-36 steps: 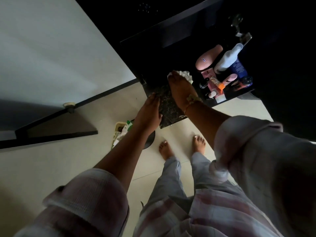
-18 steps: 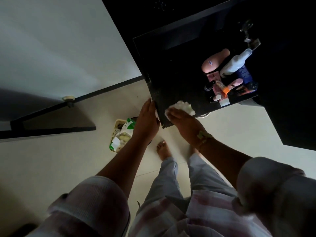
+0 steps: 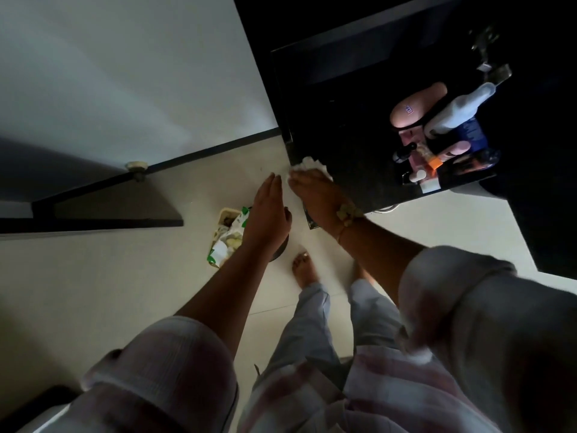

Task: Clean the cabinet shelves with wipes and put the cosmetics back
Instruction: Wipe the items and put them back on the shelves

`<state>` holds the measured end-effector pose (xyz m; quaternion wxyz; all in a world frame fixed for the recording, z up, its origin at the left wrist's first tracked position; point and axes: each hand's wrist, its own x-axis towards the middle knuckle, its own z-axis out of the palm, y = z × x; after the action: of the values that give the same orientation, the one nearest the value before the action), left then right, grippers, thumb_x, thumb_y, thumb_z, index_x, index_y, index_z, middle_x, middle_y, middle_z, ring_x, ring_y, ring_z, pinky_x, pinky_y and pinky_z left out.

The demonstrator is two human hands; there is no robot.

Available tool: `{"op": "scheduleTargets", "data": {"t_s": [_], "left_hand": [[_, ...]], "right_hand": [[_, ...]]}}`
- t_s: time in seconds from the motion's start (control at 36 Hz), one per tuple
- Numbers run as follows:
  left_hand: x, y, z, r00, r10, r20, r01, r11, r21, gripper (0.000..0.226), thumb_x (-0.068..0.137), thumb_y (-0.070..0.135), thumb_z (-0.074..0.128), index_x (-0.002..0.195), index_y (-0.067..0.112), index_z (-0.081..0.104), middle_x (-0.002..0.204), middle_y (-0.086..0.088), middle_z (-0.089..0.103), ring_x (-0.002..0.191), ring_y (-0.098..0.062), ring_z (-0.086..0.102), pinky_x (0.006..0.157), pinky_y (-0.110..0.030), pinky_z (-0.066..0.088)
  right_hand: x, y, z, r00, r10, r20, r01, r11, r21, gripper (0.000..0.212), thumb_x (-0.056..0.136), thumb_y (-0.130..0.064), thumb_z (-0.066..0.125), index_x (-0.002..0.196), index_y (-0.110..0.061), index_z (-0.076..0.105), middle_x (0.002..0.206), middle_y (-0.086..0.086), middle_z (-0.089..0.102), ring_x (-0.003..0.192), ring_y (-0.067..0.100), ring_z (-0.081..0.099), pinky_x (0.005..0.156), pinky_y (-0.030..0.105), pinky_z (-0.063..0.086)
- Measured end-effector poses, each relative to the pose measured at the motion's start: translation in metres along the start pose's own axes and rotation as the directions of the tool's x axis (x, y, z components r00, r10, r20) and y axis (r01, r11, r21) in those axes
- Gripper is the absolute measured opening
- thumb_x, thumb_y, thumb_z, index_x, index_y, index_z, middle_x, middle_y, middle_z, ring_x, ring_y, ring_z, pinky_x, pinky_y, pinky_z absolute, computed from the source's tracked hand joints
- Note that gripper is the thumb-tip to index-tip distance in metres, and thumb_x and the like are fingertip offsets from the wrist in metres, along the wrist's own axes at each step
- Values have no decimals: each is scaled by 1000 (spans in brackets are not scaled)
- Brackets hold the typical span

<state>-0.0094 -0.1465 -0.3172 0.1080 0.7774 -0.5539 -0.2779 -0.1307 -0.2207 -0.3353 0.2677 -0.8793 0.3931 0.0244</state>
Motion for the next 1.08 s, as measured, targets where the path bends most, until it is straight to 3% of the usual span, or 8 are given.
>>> {"op": "scheduleTargets", "data": {"t_s": [0.19,0.39,0.5,0.61,0.75,0.83,0.92,1.08], "left_hand": [[-2,3,-1,999,-7,49,10,998,-57,68,92,4,53,151,7,21,158,-11,22,146,-23,18,116,-28,16],[-2,6,-4,999,29,36,-28,999,-25,59,94,10,54,148,7,29,151,-13,34,140,-25,31,112,-29,28],[-1,6,-5,997,8,-79,-8,1000,-4,41,95,16,56,134,10,47,127,-11,54,115,-23,55,95,-33,48],[1,3,-5,990,-10,-140,18,998,56,13,94,25,56,103,16,59,98,-4,63,87,-21,62,78,-39,53],[1,16,-5,992,-33,-119,39,998,49,22,99,30,48,85,16,58,79,-1,61,70,-18,58,69,-39,53],[0,25,-7,997,32,-66,-27,996,80,21,99,15,43,107,16,63,96,-6,67,86,-21,63,79,-35,53],[0,32,-4,991,136,-4,-135,990,50,42,94,0,43,131,11,56,132,-11,58,121,-25,54,104,-33,40],[6,28,12,963,248,101,-258,961,103,47,94,3,48,141,10,46,147,-9,44,138,-22,39,114,-30,28]], "right_hand": [[-70,21,30,982,-157,-103,142,980,-141,50,84,-2,40,131,-3,56,134,14,58,125,30,55,104,39,46],[-21,48,-9,946,153,-287,-139,988,67,43,92,0,52,134,-9,53,139,13,53,130,33,46,106,42,43],[14,39,-17,943,200,-267,-190,980,64,35,99,-15,44,132,-11,54,139,12,51,130,31,45,106,40,42],[-8,14,-4,980,30,-196,-34,999,-16,40,87,2,56,127,-4,58,133,16,55,126,38,47,100,42,48],[-69,7,27,983,-27,-181,19,999,-43,48,73,4,67,120,-5,64,118,15,64,108,35,62,80,40,59],[-103,16,37,994,20,-108,-25,999,-38,58,73,3,70,128,-11,60,127,12,61,119,36,56,82,41,58],[-116,35,28,965,204,-163,-194,978,76,44,91,-15,41,131,-17,59,135,10,56,126,34,51,96,42,51],[-83,62,-14,902,314,-298,-280,948,151,23,91,-7,53,106,-7,70,108,16,67,100,37,62,81,43,56]]}}
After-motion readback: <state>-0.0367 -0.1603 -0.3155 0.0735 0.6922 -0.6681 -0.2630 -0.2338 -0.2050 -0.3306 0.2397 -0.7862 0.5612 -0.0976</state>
